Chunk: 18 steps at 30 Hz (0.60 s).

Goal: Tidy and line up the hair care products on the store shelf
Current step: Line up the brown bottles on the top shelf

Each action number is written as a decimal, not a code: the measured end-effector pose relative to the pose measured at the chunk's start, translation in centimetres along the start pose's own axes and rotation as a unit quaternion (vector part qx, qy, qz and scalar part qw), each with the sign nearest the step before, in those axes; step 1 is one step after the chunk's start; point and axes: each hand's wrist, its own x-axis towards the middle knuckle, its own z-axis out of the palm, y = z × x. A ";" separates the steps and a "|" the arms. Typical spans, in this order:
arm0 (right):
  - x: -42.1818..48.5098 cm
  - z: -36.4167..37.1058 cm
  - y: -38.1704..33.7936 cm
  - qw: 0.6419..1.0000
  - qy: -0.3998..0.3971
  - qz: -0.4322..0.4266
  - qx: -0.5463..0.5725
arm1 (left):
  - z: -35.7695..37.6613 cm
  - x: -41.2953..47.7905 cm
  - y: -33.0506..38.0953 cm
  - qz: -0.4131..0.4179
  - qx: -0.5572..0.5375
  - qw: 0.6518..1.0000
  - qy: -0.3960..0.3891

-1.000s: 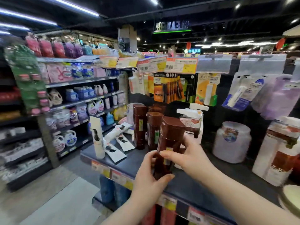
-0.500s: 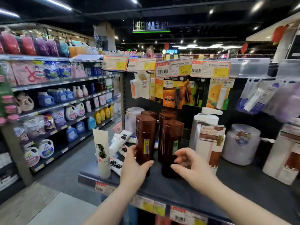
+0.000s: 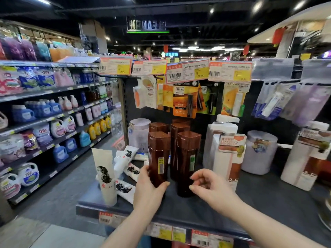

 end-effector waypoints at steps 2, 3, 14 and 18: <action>0.3 -0.2 -0.9 1.000 -0.006 -0.024 -0.017 | -0.1 0.0 0.0 0.004 0.007 1.000 -0.002; 0.6 -0.4 -1.6 0.999 -0.006 -0.041 -0.034 | -0.1 0.0 0.0 0.008 0.013 1.000 -0.003; 9.2 -3.1 -14.6 0.910 0.022 -0.246 -0.332 | -0.8 0.1 0.1 0.000 0.028 0.998 -0.057; 12.9 -2.1 -16.3 0.868 -0.078 -0.211 -0.443 | -1.0 0.2 -0.2 -0.003 0.026 0.997 -0.072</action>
